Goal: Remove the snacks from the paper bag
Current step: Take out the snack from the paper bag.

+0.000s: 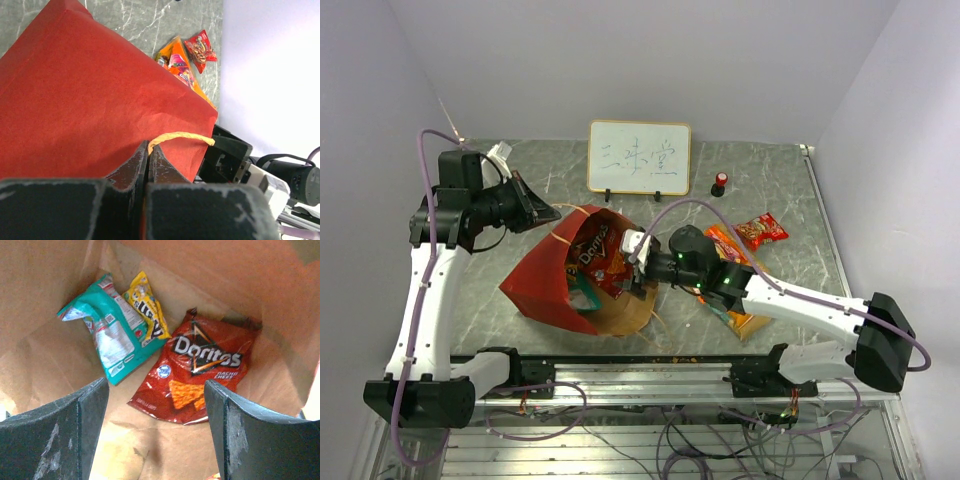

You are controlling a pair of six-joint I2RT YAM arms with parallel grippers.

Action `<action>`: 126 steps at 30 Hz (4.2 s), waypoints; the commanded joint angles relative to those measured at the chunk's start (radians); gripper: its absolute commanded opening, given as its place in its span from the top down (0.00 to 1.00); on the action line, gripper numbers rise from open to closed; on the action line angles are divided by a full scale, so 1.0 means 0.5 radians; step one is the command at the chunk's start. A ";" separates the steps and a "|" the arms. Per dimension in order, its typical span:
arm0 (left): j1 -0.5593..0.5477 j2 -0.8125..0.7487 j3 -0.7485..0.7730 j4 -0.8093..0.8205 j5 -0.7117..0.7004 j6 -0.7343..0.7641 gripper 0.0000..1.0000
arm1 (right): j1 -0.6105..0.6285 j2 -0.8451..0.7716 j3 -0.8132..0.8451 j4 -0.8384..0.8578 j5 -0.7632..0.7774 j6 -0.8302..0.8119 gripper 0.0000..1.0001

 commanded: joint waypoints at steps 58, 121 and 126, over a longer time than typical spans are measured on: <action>-0.059 0.020 -0.051 0.266 0.311 -0.475 0.93 | 0.267 1.167 0.205 0.663 1.939 1.414 0.25; -0.088 -0.054 -0.132 0.268 -0.124 -0.458 0.93 | 0.295 -0.342 0.871 -1.557 1.000 1.454 1.00; -0.088 -0.026 -0.178 0.304 -0.113 -0.468 0.93 | 0.294 -0.457 1.180 -1.963 1.095 1.769 1.00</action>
